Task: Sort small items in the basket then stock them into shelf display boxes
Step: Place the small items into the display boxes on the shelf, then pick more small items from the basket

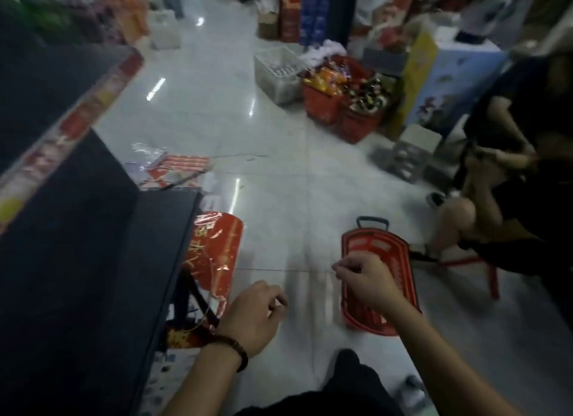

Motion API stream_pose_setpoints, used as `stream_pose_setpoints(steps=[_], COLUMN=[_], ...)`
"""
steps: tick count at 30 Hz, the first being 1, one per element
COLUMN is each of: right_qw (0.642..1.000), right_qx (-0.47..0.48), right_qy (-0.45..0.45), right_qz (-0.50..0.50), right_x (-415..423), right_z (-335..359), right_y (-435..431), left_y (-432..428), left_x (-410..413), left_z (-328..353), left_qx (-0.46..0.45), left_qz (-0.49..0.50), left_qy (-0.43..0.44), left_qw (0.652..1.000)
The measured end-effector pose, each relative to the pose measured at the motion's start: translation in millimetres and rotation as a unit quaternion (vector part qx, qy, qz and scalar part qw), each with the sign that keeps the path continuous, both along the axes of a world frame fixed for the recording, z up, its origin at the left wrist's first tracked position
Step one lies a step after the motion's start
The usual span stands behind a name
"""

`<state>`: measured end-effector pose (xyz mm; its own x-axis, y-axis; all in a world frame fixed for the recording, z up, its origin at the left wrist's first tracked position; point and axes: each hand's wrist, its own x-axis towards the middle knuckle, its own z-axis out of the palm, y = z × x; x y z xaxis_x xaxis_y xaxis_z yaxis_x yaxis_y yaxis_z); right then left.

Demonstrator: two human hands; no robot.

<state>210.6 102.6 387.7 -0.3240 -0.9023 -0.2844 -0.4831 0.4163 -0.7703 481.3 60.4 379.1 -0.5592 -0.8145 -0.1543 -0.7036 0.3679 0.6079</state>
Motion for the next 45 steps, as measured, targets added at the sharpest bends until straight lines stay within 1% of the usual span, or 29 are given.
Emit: stream_pose_setpoints(steps=[2,4,6,8,11,14,19,20,25,27,30,32,36,38,41,45], right_qw=[0.994,0.982,0.97,0.963,0.955,0.948,0.928,0.926,0.931,0.931,0.944,0.953,0.96,0.961,0.966,0.971], right_qx=[0.054,0.099,0.133,0.163,0.203,0.238,0.304,0.315,0.337,0.346,0.322,0.3,0.266,0.254,0.242,0.223], right_qy=[-0.023,-0.047,-0.066,-0.08,-0.094,-0.111,-0.133,-0.133,-0.094,-0.077,-0.021,0.016,0.079,0.094,0.085,0.075], right_qz=[-0.088,-0.156,-0.193,-0.201,-0.197,-0.18,-0.168,-0.16,-0.101,-0.088,-0.071,-0.04,0.038,0.047,0.034,0.045], right_x=[-53.8,-100.6,-149.7,-190.8,-241.4,-280.9,-314.1,-317.2,-324.6,-324.3,-319.9,-317.5,-311.3,-309.0,-308.6,-306.8], right_z=[-26.2,-53.2,-83.3,-109.7,-159.9,-229.9,-376.8,-414.4,-583.9,-648.1,-723.8,-762.2,-811.1,-829.6,-845.3,-854.1], right_y=[24.0,40.2,47.3,44.9,27.6,4.5,-28.4,-34.5,-77.3,-97.1,-120.9,-135.8,-156.6,-158.9,-158.5,-153.7], left_y=[-5.0,-11.4,-18.7,-28.2,-48.0,-70.9,-99.2,-104.2,-129.9,-137.5,-135.0,-131.1,-127.8,-128.0,-127.5,-129.2], left_x=[-44.6,-82.4,-127.7,-173.7,-237.9,-292.7,-354.8,-364.0,-407.5,-422.6,-433.9,-438.7,-439.8,-436.8,-435.6,-436.7], left_z=[-9.5,-19.4,-36.8,-60.6,-107.8,-176.1,-313.0,-349.0,-497.8,-544.2,-592.3,-612.6,-630.1,-634.3,-635.7,-636.5], left_qx=[0.027,0.041,0.06,0.087,0.114,0.14,0.197,0.2,0.183,0.152,0.118,0.122,0.123,0.128,0.132,0.126], left_qz=[-0.011,-0.031,-0.053,-0.066,-0.072,-0.061,-0.039,-0.034,0.019,0.046,0.058,0.074,0.101,0.103,0.098,0.092], left_qy=[0.004,-0.011,-0.032,-0.055,-0.071,-0.094,-0.127,-0.127,-0.111,-0.089,-0.044,-0.018,0.031,0.041,0.044,0.048], left_qw=[1.0,0.999,0.996,0.993,0.988,0.984,0.971,0.971,0.977,0.983,0.99,0.99,0.987,0.986,0.985,0.987])
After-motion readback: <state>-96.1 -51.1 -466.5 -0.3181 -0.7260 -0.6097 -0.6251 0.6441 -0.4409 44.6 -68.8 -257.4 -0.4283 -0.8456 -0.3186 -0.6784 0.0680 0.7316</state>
